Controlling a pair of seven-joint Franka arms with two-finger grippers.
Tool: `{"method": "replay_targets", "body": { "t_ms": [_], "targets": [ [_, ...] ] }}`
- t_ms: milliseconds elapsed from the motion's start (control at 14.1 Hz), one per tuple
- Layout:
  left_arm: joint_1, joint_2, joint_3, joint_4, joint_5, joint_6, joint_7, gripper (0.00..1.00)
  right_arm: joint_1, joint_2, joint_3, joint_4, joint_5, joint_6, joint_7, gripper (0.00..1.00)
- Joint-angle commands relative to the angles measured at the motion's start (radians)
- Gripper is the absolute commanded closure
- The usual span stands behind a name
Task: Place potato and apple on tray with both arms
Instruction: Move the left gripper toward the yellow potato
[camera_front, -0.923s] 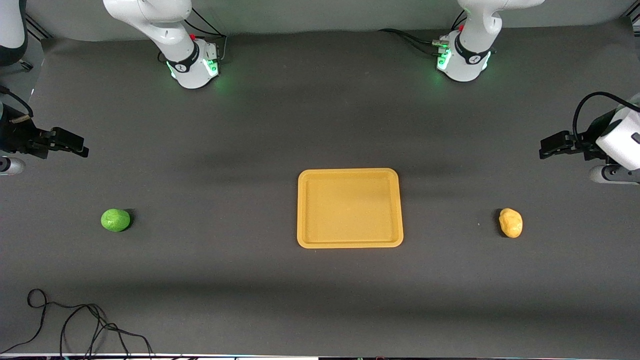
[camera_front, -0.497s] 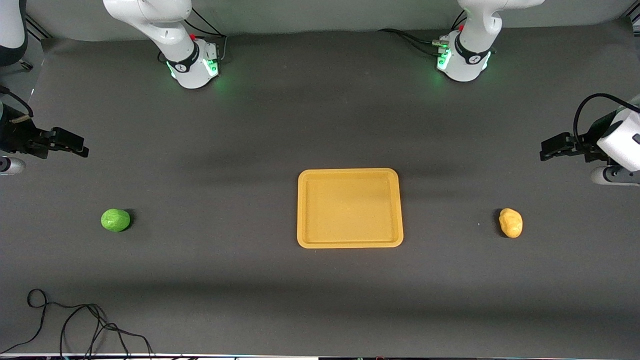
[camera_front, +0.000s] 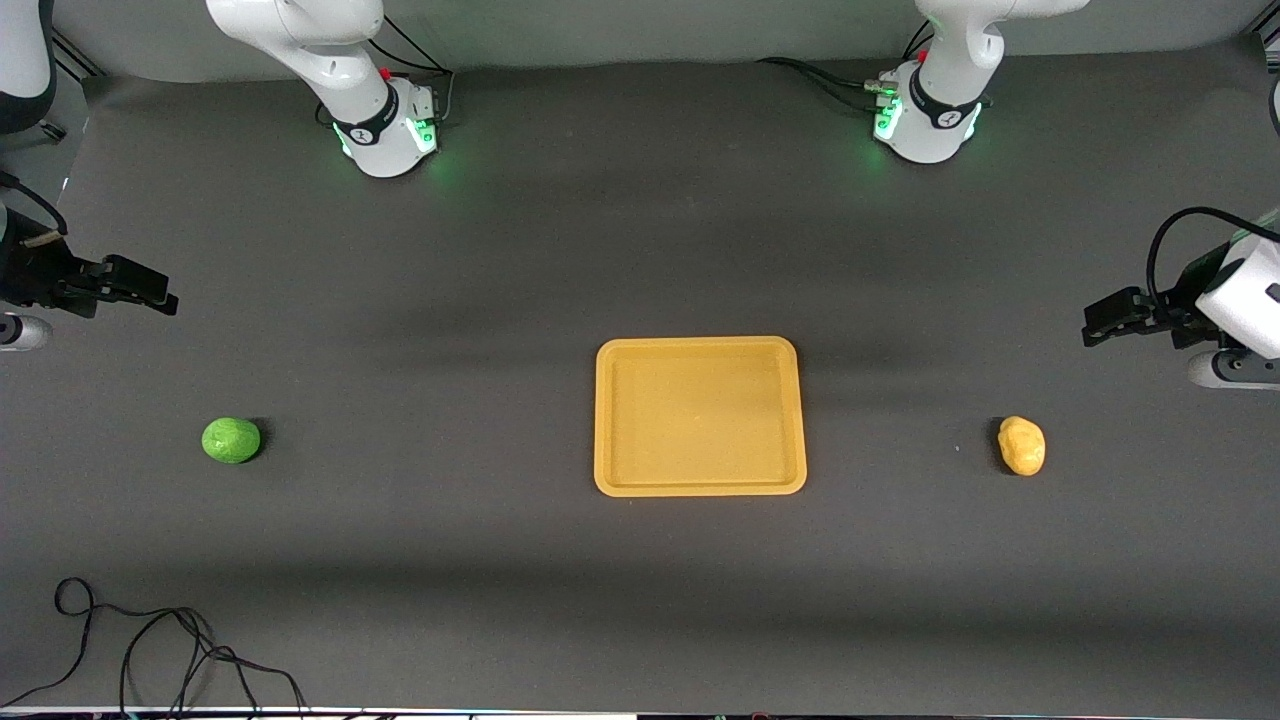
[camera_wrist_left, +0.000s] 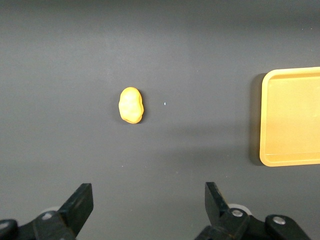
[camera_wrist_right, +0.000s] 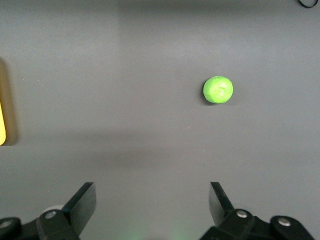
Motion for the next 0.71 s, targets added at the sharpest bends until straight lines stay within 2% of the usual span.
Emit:
{"method": "replay_targets", "body": {
  "t_ms": [0, 355, 639],
  "targets": [
    [-0.001, -0.014, 0.002, -0.018, 0.008, -0.005, 0.004, 0.01, 0.004, 0.005, 0.0, 0.023, 0.009, -0.009, 0.017, 0.0],
    [0.063, 0.033, 0.008, -0.106, 0.029, 0.14, 0.093, 0.01, 0.004, 0.002, -0.003, 0.017, 0.01, -0.003, 0.017, 0.0],
    [0.079, 0.145, 0.008, -0.152, 0.029, 0.251, 0.132, 0.03, 0.004, -0.001, -0.003, 0.01, 0.015, 0.014, 0.017, 0.0]
  ]
}}
